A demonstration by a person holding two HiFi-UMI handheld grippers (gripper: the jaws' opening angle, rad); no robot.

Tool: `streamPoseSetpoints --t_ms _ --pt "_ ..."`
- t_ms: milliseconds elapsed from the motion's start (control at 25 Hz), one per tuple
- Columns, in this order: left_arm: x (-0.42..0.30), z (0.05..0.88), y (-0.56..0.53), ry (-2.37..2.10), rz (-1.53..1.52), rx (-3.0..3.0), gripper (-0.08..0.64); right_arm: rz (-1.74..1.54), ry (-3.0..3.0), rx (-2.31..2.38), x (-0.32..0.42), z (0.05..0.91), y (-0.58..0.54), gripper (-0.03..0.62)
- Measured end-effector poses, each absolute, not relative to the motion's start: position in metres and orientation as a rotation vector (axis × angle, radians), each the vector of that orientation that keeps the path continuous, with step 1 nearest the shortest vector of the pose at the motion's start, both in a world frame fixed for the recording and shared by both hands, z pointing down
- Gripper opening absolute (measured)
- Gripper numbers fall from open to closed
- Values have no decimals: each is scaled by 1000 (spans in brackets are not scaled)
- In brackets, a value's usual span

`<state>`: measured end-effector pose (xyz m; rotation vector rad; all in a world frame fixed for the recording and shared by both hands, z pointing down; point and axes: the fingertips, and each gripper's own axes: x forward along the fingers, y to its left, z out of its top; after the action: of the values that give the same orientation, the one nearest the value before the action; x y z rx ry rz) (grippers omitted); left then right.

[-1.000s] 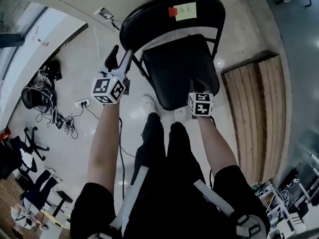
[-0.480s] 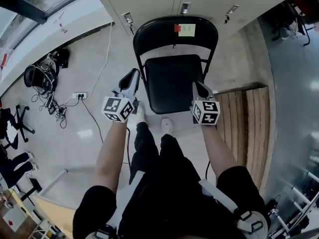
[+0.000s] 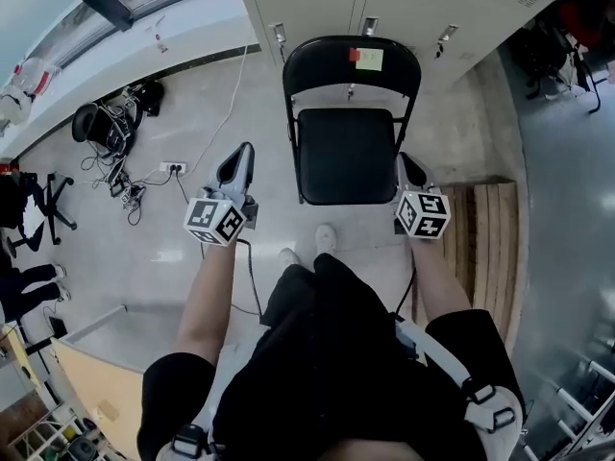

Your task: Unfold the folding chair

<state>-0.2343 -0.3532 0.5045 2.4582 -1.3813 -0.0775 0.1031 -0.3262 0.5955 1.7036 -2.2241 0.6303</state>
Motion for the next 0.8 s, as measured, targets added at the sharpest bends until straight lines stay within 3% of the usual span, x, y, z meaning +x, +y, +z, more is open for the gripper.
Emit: streamPoseSetpoints --t_ms 800 --pt "-328 426 -176 -1552 -283 2460 2 300 -2410 1616 11 490 -182 5"
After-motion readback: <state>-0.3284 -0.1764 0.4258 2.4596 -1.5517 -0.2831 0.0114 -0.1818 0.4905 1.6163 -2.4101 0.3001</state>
